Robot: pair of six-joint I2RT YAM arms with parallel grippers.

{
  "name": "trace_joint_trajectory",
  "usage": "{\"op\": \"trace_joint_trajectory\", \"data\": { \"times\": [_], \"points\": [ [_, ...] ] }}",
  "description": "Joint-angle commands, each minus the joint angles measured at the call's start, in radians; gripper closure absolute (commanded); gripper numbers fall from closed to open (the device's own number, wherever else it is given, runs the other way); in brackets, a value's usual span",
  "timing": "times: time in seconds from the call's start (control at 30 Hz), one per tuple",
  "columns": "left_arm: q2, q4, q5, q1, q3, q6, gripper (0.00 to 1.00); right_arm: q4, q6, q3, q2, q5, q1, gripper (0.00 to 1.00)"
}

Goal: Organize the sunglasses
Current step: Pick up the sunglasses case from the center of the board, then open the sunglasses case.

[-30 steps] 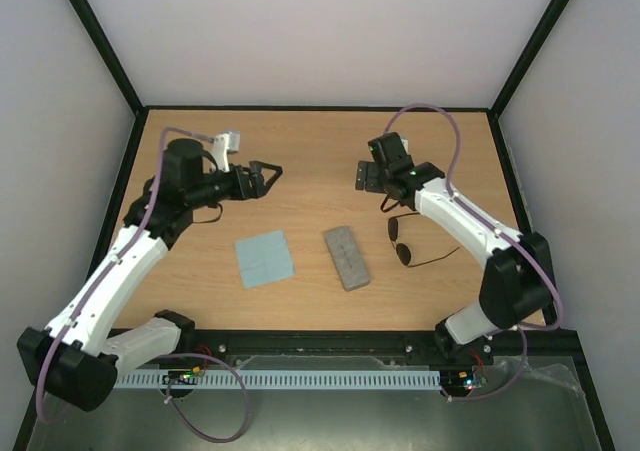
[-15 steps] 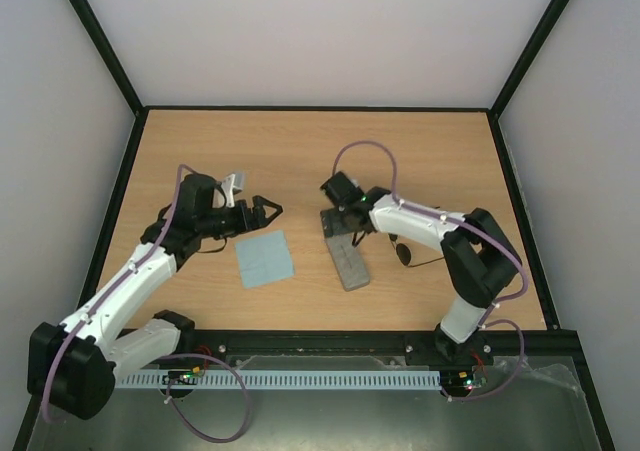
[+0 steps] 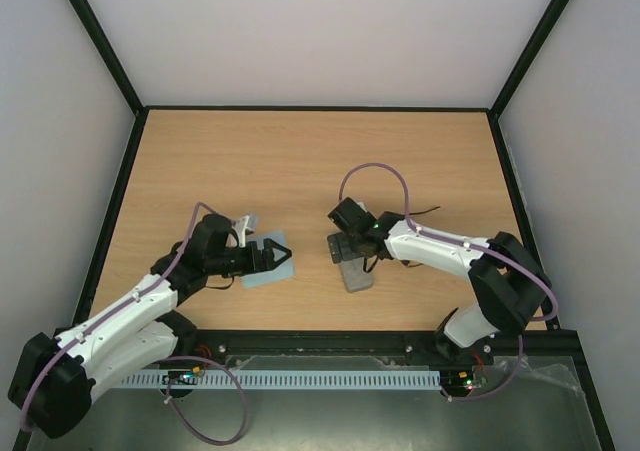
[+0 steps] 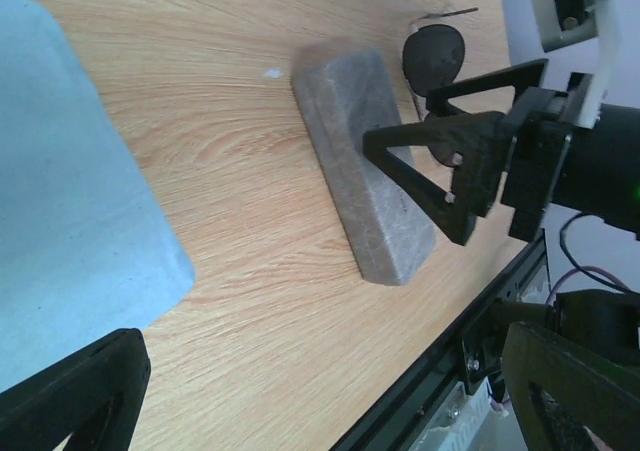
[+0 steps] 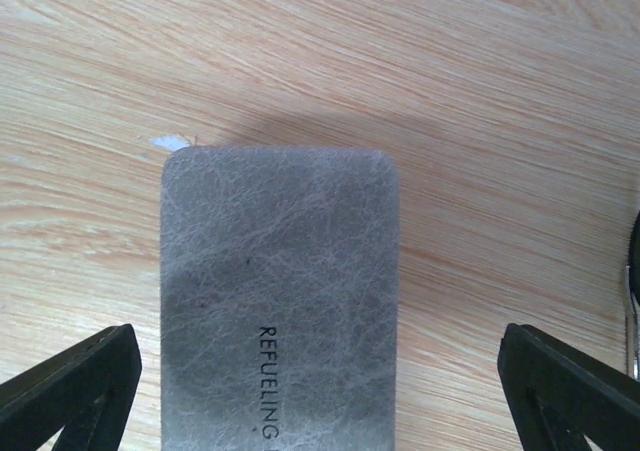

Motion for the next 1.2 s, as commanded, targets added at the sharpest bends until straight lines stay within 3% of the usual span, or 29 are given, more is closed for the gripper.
{"op": "trace_joint_trajectory", "data": {
  "times": [0.0, 0.27, 0.43, 0.57, 0.63, 0.77, 0.97, 1.17],
  "points": [
    [-0.018, 0.047, -0.055, -0.013, -0.031, -0.054, 0.01, 0.008, 0.006, -0.023, -0.029, -0.025, 0.027, 0.01],
    [-0.060, 0.022, -0.096, -0.019, -0.005, -0.121, 0.01, 0.016, 0.053, -0.072, 0.002, -0.008, 0.050, 0.02],
    [-0.072, 0.012, -0.126, -0.020, 0.000, -0.156, 0.01, 0.030, 0.082, -0.086, -0.009, -0.004, 0.053, 0.21],
    [-0.056, 0.038, -0.118, -0.019, -0.015, -0.184, 0.01, -0.003, 0.075, -0.063, 0.006, 0.028, 0.064, 0.25],
    [-0.038, 0.036, -0.120, -0.021, -0.010, -0.188, 0.01, -0.010, 0.073, -0.059, 0.004, 0.033, 0.065, 0.36],
    [-0.008, 0.047, -0.091, -0.024, 0.003, -0.195, 0.01, -0.016, 0.078, -0.041, -0.030, 0.020, 0.064, 0.45],
    [-0.002, 0.092, -0.067, -0.040, 0.021, -0.226, 0.01, 0.068, 0.130, 0.015, -0.141, -0.179, 0.063, 0.46],
    [-0.014, 0.135, -0.069, -0.078, 0.028, -0.273, 0.01, 0.300, 0.273, 0.005, -0.222, -0.453, 0.036, 0.45]
  ]
}}
